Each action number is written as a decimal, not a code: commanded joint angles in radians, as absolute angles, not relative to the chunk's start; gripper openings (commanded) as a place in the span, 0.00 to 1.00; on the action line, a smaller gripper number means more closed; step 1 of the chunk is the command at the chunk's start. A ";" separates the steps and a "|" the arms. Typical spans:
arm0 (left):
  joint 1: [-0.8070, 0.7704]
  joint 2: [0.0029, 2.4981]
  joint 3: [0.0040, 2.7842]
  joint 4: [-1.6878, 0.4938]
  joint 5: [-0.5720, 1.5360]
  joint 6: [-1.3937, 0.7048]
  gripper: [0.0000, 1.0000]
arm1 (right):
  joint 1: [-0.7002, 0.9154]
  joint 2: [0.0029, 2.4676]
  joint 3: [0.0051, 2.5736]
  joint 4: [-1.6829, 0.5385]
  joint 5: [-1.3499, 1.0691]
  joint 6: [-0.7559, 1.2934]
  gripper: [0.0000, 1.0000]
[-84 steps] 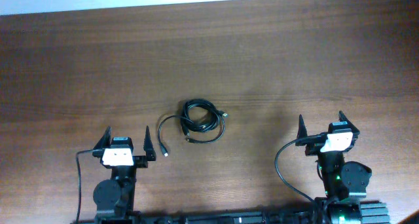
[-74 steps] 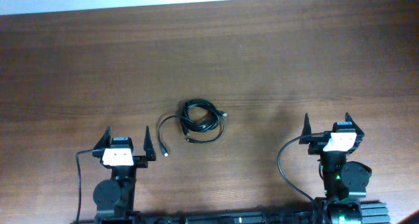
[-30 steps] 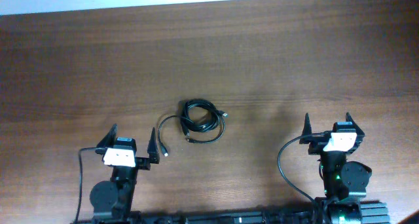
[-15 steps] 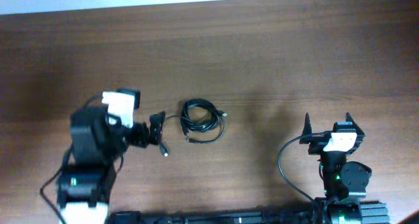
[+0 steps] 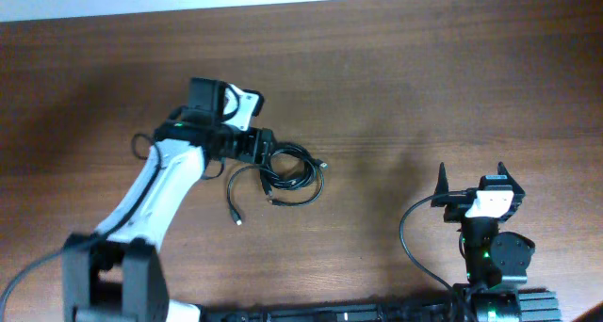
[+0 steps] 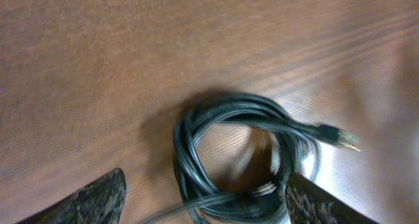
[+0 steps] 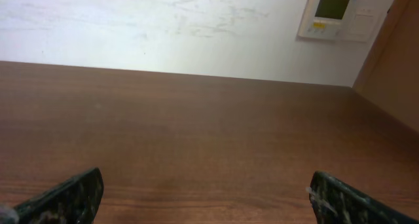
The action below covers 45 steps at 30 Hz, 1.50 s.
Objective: Untangle cables
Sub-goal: 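Reach the left gripper to the black cable coil and grasp it, then lift the coil with the left gripper toward the approaching right gripper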
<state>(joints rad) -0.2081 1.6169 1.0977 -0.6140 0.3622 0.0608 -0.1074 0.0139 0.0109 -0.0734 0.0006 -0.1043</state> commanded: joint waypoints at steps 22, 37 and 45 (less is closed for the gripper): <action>-0.236 1.547 1.305 -0.794 -0.101 -0.499 0.19 | -0.113 0.007 0.006 -0.079 0.012 -0.100 0.99; -0.241 1.736 1.279 -0.621 -0.048 -0.602 0.68 | -0.113 0.007 0.006 -0.079 0.012 -0.100 0.99; -0.241 1.919 1.279 -0.387 -0.015 0.691 0.99 | -0.113 0.007 0.006 -0.079 0.012 -0.099 0.99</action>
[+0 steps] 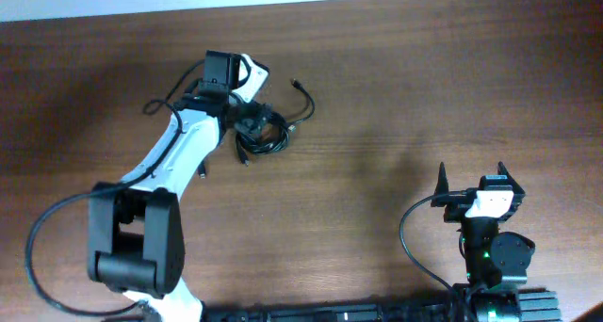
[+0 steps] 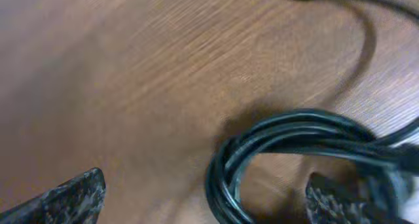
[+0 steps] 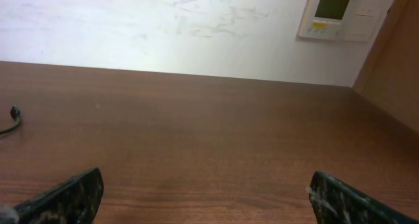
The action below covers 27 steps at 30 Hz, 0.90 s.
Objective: Untangle cables
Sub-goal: 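Lift the coil with the left gripper toward the approaching right gripper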
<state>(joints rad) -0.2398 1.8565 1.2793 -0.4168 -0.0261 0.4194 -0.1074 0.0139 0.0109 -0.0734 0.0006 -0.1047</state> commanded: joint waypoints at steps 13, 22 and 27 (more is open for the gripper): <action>-0.237 1.848 1.308 -0.380 -0.022 0.123 0.00 | -0.112 0.037 0.006 -0.052 -0.346 0.267 0.99; -0.237 1.497 1.308 -0.696 -0.020 -0.505 0.00 | -0.112 0.700 0.472 -0.223 -0.933 0.366 0.99; -0.237 1.497 1.308 -0.770 0.231 -0.287 0.00 | -0.112 1.079 0.484 0.036 -1.176 0.692 0.94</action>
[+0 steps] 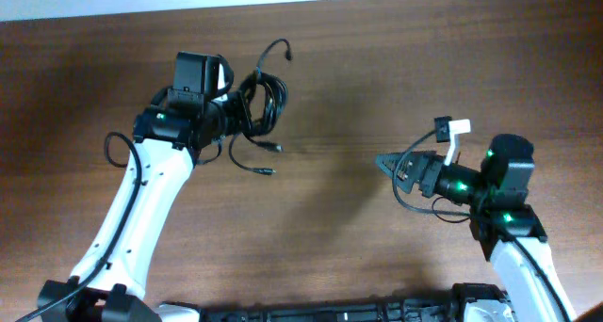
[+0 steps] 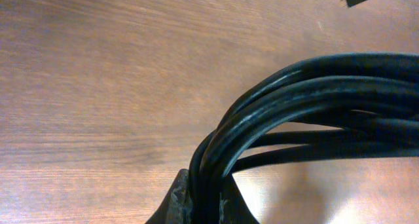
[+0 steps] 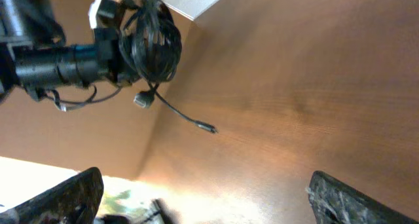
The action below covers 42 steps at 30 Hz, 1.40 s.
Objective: Untangle cables
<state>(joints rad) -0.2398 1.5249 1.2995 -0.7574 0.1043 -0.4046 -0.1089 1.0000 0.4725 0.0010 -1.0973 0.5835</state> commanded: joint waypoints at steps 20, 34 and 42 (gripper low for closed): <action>-0.609 1.487 1.308 -0.867 -0.267 0.032 0.00 | 0.498 1.298 0.484 0.542 -0.396 0.986 0.44; -0.357 1.223 1.308 -0.798 -0.142 -0.459 0.80 | 0.497 1.332 0.484 0.570 -0.431 0.977 0.04; -0.357 1.223 1.308 -0.875 0.042 -0.459 0.99 | 0.497 1.332 0.484 0.626 -0.376 0.887 0.04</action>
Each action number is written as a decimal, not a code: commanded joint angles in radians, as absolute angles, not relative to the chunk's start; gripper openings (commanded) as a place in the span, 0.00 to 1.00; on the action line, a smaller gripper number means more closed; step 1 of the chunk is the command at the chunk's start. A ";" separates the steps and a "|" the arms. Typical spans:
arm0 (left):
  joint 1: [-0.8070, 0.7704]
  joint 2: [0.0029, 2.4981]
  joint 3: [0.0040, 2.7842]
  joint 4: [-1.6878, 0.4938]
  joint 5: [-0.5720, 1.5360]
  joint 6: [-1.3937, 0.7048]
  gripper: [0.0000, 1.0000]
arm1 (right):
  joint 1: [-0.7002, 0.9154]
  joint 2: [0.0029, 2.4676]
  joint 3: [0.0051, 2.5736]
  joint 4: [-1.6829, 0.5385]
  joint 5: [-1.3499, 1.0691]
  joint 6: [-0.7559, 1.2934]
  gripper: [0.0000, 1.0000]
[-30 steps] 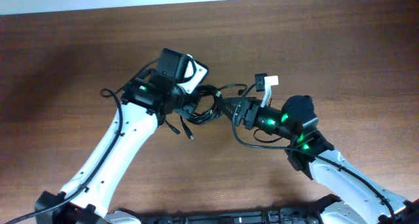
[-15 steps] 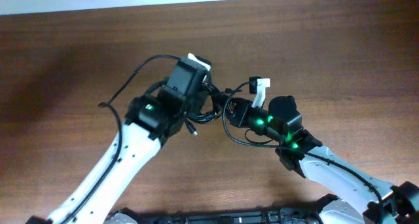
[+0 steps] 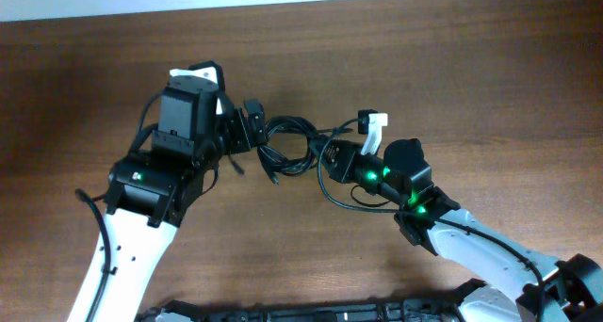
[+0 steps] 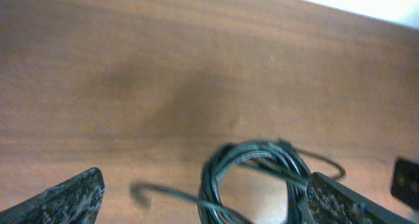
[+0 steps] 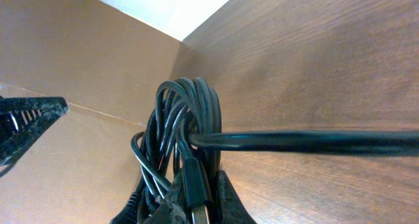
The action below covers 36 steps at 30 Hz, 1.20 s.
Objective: Untangle cables
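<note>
A coiled bundle of black cables [image 3: 287,143] hangs between the two grippers at the table's middle. My right gripper [image 3: 322,156] is shut on its right side. In the right wrist view the fingers [image 5: 216,201] pinch several strands and a plug of the coil [image 5: 190,112], and one strand [image 5: 314,142] runs off to the right. My left gripper [image 3: 251,130] stands open at the coil's left side. In the left wrist view the coil [image 4: 255,175] lies between the wide-apart fingers [image 4: 62,198], close to the right one. A loose end [image 4: 141,191] trails left.
The brown wooden table [image 3: 471,68] reaches a white wall along its far edge. My right arm's own black lead [image 3: 334,192] loops beside its wrist. Both arms meet over the table's centre.
My left gripper was shut on the lifted coil at the back centre and is now open. My right gripper, then open and apart at the right, is now shut on the coil.
My left gripper was open over the coil lying on the table, with the right arm parked at the front right. It was then open at the coil farther back. Later it held the coil up, shut, with the right arm reaching in. Now the right gripper holds it.
</note>
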<state>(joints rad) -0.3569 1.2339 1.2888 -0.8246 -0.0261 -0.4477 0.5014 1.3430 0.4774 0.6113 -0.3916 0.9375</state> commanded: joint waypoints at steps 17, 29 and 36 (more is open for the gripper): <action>-0.357 1.440 1.296 -0.974 0.091 -0.645 0.83 | 0.498 1.332 0.484 0.765 -0.422 0.899 0.04; -0.363 1.527 1.295 -0.938 -0.033 -0.631 0.00 | 0.497 1.332 0.484 0.824 -0.483 1.000 0.05; -0.218 1.398 1.297 -0.897 -0.086 -0.082 0.00 | 0.371 1.330 0.484 0.610 -0.726 0.546 0.85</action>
<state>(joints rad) -0.2348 1.4361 1.2911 -0.8967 -0.0723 -0.3069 0.4431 1.3399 0.4805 0.6056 -0.5861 0.6685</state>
